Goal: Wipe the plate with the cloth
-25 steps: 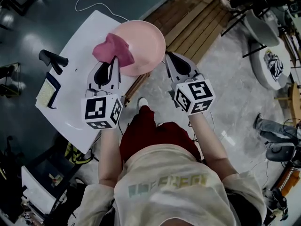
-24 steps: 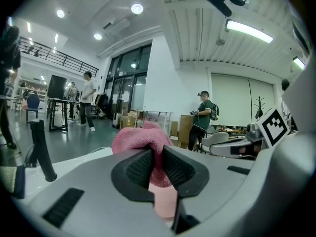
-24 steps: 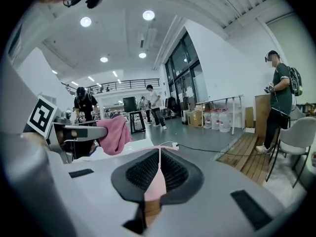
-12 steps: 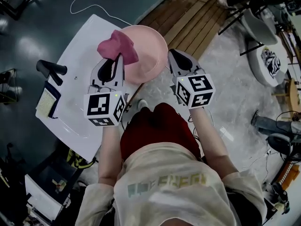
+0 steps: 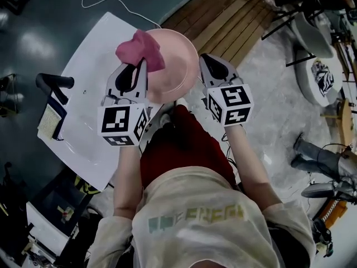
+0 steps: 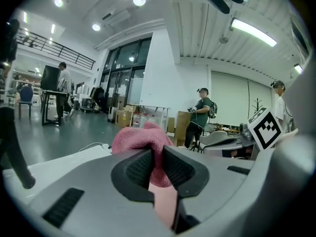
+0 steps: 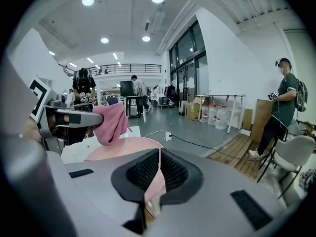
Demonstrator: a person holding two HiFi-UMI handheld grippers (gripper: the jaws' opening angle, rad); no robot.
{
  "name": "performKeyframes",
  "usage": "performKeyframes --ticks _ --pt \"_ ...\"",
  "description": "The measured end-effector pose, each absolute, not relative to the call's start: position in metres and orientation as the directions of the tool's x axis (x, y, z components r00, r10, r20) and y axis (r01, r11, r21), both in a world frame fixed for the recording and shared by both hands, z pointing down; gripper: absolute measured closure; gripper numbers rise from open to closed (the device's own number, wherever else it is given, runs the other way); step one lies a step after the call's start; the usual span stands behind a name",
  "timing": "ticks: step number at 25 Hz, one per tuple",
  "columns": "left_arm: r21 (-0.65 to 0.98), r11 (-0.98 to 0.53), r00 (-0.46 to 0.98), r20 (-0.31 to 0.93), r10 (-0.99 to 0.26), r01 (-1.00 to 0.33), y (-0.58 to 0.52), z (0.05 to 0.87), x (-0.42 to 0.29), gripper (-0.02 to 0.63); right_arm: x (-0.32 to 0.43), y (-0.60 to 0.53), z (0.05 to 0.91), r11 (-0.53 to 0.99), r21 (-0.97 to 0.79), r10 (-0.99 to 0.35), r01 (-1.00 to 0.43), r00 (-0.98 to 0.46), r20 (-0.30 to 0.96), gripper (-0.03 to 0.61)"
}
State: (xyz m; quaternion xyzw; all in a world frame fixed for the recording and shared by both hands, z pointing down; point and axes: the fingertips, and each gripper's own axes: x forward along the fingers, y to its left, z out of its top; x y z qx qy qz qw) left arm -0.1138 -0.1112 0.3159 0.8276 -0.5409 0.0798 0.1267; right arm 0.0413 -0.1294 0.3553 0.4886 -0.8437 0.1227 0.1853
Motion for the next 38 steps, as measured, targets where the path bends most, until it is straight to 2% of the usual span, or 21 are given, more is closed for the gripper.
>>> performKeyframes --ticks 12,17,21,38 --pt "0.139 -0.315 0.343 0.305 -0.888 -0.939 -0.158 0.325 -0.109 0.553 0.043 -0.176 0.393 0.552 -0.066 -0.658 -0.831 -0.484 0.577 0.537" --pt "0.148 -0.304 0.336 0.333 -0.881 -0.941 -0.168 0.335 -0.107 0.552 0.043 -0.186 0.405 0.558 -0.096 -0.626 -0.824 -0.494 0.604 0.535" --pt "0.157 -0.296 0.333 0.35 -0.876 -0.942 -0.174 0.342 -0.106 0.552 0.043 -0.19 0.413 0.565 -0.124 -0.594 -0.815 -0.507 0.625 0.483" --pt "0.183 -0.26 0.315 0.418 -0.852 -0.948 -0.186 0.369 -0.097 0.552 0.039 -0.196 0.443 0.602 -0.199 -0.479 -0.774 -0.549 0.686 0.486"
